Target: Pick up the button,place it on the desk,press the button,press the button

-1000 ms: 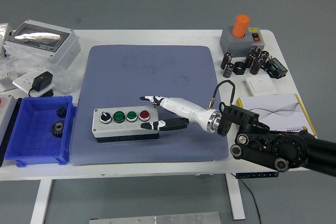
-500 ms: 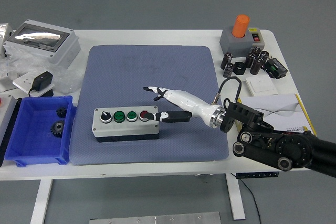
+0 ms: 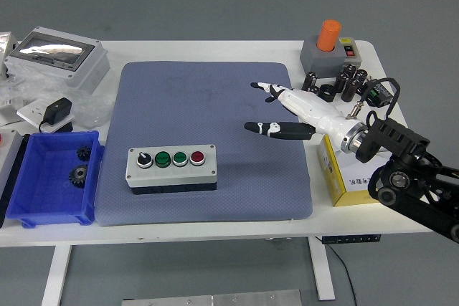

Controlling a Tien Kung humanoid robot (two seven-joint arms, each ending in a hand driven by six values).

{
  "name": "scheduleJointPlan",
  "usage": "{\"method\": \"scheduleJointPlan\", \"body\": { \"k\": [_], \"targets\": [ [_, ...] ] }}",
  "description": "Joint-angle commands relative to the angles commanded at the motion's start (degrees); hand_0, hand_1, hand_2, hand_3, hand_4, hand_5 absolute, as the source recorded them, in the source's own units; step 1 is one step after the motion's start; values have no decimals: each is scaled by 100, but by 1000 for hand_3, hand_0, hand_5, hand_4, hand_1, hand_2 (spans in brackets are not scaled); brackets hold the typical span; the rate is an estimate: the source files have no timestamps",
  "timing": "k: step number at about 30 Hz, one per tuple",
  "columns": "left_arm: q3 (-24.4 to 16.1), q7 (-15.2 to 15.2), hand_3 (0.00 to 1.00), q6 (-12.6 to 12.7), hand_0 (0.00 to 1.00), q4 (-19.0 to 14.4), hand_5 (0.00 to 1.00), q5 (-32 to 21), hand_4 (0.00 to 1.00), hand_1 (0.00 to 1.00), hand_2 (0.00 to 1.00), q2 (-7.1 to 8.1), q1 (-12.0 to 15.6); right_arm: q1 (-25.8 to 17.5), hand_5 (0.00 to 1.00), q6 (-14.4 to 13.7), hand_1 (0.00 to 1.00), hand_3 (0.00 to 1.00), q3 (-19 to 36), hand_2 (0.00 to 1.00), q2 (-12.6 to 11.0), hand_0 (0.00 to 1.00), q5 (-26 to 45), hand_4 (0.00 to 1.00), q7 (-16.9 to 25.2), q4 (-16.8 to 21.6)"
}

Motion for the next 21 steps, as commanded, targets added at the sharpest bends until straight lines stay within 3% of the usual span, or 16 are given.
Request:
{"method": "scheduleJointPlan", "body": {
  "k": [4,5,9,11,16,17,21],
  "targets": [
    [-12,-15,805,-7,770,3,629,3,944,762,725,20,-14,338,508,626,494,851,-320,555,104,390,22,563,-505,247],
    [-11,-14,805,-5,770,2,630,0,945,762,725,23,-18,413,229,751,207,771,-404,275,168,148,22,387,-591,244],
    [-5,-10,805,-1,770,-1,630,-17,945,762,725,28,-35,640,229,1166,207,771,-618,275,473,148,-12,387,-747,232],
    [2,-11,804,0,770,0,633,-29,946,761,725,25,-39,695,174,1217,159,738,-649,224,583,90,-34,371,-755,226],
    [31,8,804,9,770,-6,633,-73,946,761,725,15,-23,757,174,1155,159,738,-674,224,779,90,-65,371,-730,162],
    [34,13,804,9,770,-8,637,-77,946,762,724,14,-20,769,170,1127,88,708,-685,186,823,2,-74,368,-722,134],
    [38,10,804,8,770,-7,637,-82,946,762,724,9,-22,824,170,984,88,708,-777,186,1053,2,-134,368,-694,-72]
  ]
}}
